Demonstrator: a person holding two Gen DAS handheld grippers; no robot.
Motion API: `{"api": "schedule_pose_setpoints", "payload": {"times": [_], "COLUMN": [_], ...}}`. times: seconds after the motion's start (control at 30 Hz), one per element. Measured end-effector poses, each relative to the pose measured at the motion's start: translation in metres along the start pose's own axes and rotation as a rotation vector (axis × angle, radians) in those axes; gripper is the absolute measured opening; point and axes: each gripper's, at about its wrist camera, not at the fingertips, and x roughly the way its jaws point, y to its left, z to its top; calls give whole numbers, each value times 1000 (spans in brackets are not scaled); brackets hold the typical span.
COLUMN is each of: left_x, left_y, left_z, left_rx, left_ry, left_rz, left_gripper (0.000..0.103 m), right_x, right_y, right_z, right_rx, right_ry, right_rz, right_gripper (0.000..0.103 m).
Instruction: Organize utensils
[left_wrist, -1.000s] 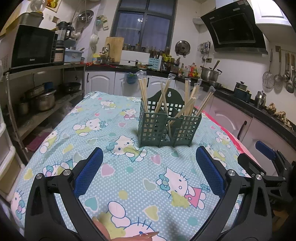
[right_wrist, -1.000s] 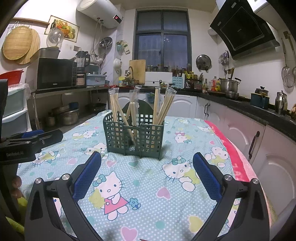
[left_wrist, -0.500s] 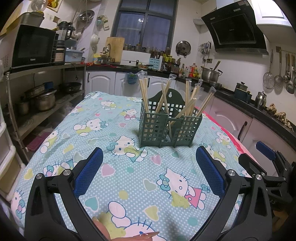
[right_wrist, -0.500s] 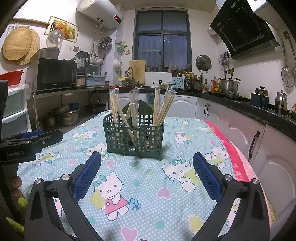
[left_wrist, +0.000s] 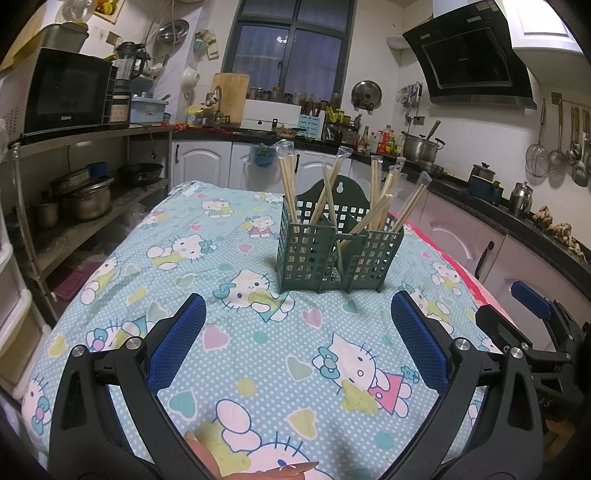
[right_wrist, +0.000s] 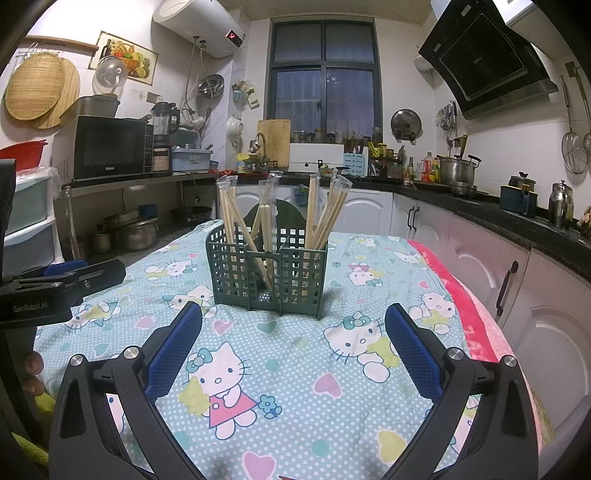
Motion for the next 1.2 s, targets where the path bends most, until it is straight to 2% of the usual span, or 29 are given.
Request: {"api": "schedule_pose_setpoints", "payload": {"times": [0.93, 1.2], "left_x": [-1, 2], "left_y": [3, 5], "left_z": [-2, -7], "left_rx": [-4, -11], "left_ry": [3, 40], "left_rz": [-4, 38], "left_gripper": [92, 92], "right_x": [-1, -3], "right_y": [1, -2], "right_z": [1, 2], "right_rx": [2, 11], "right_ry": [0, -1], "right_rz": [-6, -13], "right_gripper": [96, 97]}}
